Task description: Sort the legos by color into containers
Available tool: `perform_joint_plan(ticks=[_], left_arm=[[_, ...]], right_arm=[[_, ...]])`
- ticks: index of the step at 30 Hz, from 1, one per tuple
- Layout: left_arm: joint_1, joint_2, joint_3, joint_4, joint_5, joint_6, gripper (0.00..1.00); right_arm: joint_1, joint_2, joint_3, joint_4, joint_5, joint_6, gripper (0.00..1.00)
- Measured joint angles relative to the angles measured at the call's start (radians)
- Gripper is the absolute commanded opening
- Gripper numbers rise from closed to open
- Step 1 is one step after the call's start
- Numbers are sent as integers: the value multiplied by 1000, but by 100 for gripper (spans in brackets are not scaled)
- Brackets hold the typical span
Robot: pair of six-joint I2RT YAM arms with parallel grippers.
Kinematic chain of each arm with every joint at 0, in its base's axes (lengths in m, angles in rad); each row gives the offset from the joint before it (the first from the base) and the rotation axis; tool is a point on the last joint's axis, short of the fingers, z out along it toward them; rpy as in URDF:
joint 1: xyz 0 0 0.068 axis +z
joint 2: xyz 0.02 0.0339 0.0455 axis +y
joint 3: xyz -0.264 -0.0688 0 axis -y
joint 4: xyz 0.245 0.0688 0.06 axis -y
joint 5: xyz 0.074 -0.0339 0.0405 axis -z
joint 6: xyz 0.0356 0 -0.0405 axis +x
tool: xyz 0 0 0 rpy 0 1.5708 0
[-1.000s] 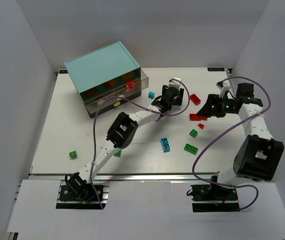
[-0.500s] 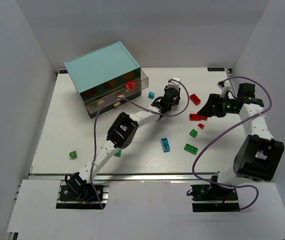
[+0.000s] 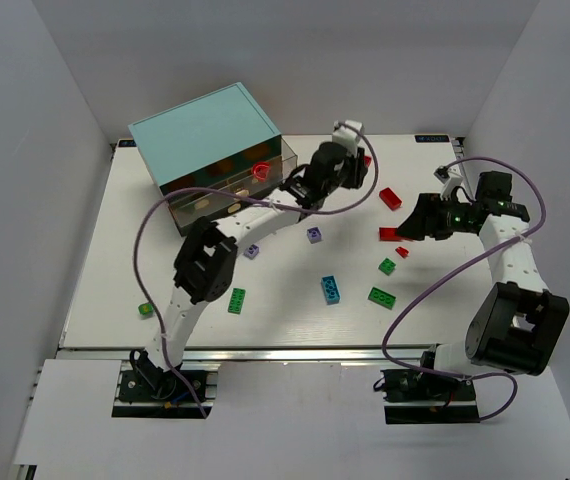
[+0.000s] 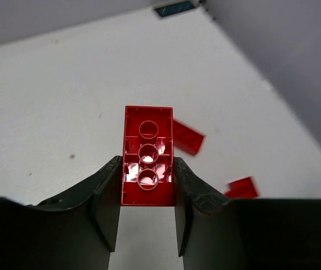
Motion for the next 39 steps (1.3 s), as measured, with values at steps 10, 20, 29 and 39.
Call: perform_joint_plan(ticks=[10, 20, 29, 39], left_arm=[[5, -377, -18, -238, 152, -71, 0], [172, -547, -24, -576, 196, -23, 13], [317, -589, -45, -774, 207, 100, 22], [362, -591, -145, -828, 155, 175, 52]], right_arm=[[-2, -29, -23, -25, 1, -75, 79], [-2, 12, -23, -146, -30, -341, 78], [-2, 51, 12, -192, -24, -429, 78], [3, 72, 64, -203, -22, -457, 81]])
